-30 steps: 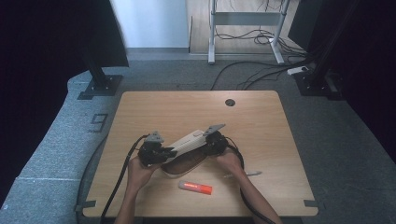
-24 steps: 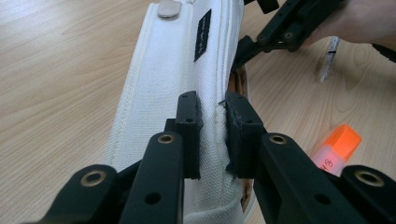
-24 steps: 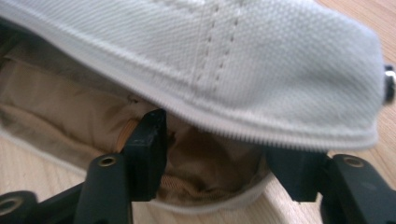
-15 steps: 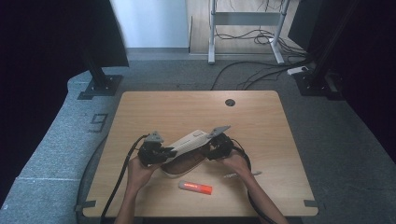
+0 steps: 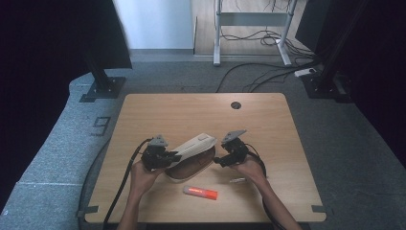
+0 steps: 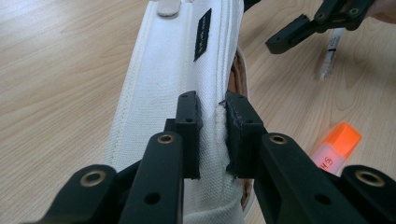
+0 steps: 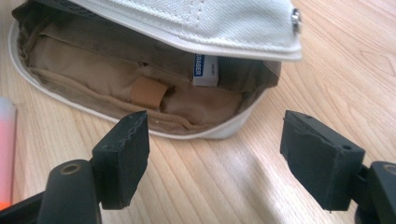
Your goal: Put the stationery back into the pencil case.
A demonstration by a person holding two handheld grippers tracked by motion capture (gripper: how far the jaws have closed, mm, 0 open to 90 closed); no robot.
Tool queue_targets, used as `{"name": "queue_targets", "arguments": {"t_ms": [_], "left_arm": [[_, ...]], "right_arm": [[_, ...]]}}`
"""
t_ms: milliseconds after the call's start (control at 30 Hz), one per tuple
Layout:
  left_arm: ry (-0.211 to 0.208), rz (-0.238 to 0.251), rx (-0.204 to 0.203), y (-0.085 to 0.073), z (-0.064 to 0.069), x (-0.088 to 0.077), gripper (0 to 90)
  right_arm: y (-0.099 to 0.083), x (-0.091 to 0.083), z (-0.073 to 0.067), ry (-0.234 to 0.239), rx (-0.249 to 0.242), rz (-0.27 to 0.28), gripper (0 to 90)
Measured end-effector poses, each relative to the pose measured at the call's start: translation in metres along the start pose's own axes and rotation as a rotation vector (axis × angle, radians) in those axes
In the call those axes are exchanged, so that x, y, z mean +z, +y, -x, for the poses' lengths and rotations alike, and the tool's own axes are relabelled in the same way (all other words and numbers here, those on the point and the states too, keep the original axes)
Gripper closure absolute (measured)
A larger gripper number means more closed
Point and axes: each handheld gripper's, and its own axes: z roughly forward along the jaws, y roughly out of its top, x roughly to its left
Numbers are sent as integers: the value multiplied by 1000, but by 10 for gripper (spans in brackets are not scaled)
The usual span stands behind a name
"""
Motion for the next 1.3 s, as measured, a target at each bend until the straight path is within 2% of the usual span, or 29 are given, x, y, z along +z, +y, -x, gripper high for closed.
{"name": "queue_targets", "arguments": {"t_ms": [433,900,1300], "left_arm": [[-1,-4,5,0,0,-1,765],[-2,-6,4,0,0,-1,764],[-2,-6,3,0,0,0,764]], "right_arm": [[-16,-25,1,-14,7,-4,222],[-45,-58,8,-35,40,6,302],[-68,-74,9,-33,57,-3,396]]}}
